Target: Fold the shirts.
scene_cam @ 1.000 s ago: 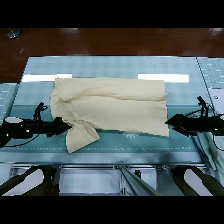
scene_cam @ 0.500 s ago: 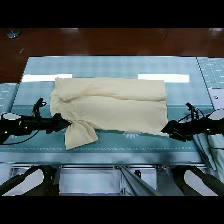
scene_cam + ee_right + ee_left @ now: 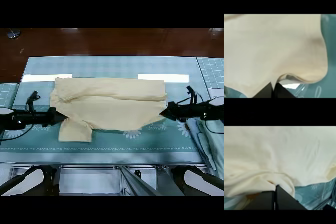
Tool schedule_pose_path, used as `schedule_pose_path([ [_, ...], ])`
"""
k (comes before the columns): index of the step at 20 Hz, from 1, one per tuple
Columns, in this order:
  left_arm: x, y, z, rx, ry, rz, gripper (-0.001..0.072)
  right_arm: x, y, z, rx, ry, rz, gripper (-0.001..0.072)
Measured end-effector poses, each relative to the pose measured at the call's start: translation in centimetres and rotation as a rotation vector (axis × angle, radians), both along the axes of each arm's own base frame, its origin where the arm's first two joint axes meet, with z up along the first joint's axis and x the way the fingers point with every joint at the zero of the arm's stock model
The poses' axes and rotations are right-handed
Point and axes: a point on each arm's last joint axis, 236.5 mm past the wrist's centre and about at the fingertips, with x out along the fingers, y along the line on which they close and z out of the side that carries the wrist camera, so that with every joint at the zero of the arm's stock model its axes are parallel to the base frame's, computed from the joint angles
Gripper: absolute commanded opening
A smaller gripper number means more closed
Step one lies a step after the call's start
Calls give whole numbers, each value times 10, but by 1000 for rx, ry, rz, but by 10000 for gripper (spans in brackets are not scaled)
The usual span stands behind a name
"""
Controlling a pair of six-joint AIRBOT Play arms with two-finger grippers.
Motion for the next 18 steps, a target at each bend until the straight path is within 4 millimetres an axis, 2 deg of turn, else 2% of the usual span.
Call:
schedule_pose_path([
  [4,56,32,39,57,-126,65,22,53,-10,31,-2,-92,20,23],
  [8,121,44,62,99,-207,94,22,110,-24,44,-5,-147,-3,23],
  [13,195,32,58,93,-218,72,22,166,-37,38,9,-165,-48,23],
  [16,221,25,45,96,-191,65,22,192,-35,33,16,-184,-51,23],
  [18,229,21,36,96,-171,61,22,207,-29,31,17,-200,-47,23],
])
